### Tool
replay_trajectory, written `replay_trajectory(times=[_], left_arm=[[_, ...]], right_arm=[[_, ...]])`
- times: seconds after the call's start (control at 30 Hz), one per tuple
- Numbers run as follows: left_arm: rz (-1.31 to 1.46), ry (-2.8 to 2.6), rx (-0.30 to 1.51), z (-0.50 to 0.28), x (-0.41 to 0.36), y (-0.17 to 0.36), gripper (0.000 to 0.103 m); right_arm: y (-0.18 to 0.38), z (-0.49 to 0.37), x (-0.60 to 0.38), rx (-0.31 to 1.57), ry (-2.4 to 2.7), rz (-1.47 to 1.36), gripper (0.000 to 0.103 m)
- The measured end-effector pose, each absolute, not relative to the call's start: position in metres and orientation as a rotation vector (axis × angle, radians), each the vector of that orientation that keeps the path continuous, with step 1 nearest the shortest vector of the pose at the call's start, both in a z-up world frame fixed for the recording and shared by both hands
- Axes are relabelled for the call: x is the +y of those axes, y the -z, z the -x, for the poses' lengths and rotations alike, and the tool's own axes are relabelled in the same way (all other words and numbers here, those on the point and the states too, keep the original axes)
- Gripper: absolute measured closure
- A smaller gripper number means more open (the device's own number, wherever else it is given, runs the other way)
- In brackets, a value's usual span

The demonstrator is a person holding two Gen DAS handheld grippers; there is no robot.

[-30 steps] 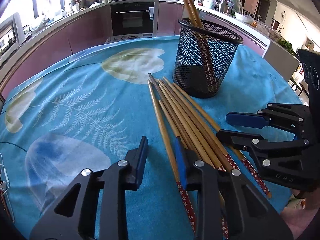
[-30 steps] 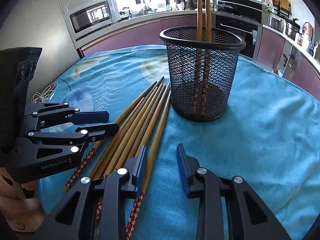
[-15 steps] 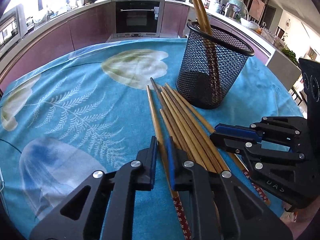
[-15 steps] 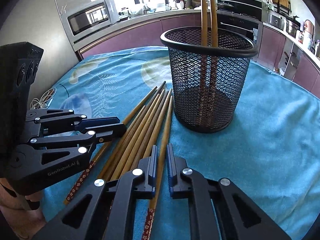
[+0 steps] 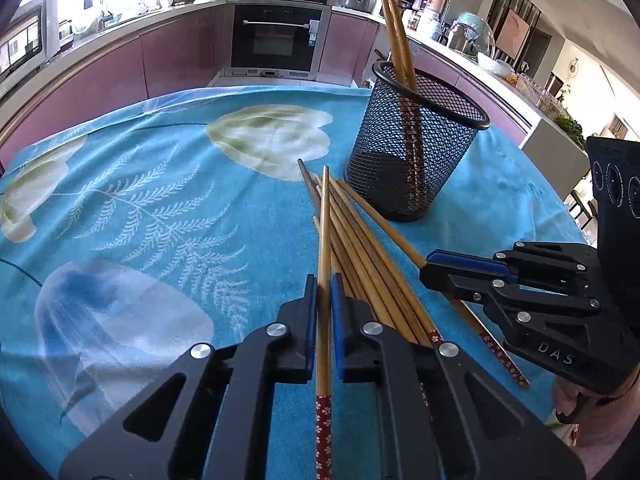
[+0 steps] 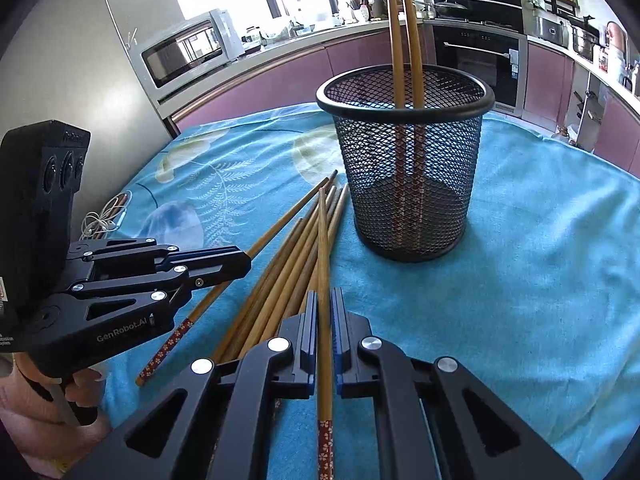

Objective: Organize utensils
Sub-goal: 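Lower the right gripper onto the chopstick pile and close on another pair, then lift the chopsticks with the right gripper and insert them into the mesh cup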

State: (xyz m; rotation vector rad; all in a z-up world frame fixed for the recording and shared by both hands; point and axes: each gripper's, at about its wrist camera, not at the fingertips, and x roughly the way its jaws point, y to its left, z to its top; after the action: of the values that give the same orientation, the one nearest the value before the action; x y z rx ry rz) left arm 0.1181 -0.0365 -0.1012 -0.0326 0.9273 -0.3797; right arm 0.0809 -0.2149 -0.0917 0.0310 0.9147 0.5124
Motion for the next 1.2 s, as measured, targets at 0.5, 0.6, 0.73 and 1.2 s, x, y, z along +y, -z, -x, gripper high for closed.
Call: replay_trajectory(times=[0.5, 0.6, 0.73, 1.2], left_arm=[[-0.021, 0.423, 0.968, -0.112, -0.041, 0.111, 0.094], [-0.034, 0.426, 0.970, -0.117, -0.044, 0.111, 0.095], [-0.022, 0.416, 0.968, -0.119, -0.043, 0.110, 0.095], [0.079, 0.516, 0.842, -0.100, -0.024, 0.055, 0.095]], right_arm=[[0.102, -0.088, -0.209, 0.965, -0.513, 0.013, 0.096], [0.101, -0.089, -0.208, 0.964, -0.515, 0.009, 0.096], [0.096, -0.084, -0.212, 0.945, -0.527, -0.001, 0.097], [0.038, -0.061, -0.233, 0.766, -0.569, -0.034, 0.097]])
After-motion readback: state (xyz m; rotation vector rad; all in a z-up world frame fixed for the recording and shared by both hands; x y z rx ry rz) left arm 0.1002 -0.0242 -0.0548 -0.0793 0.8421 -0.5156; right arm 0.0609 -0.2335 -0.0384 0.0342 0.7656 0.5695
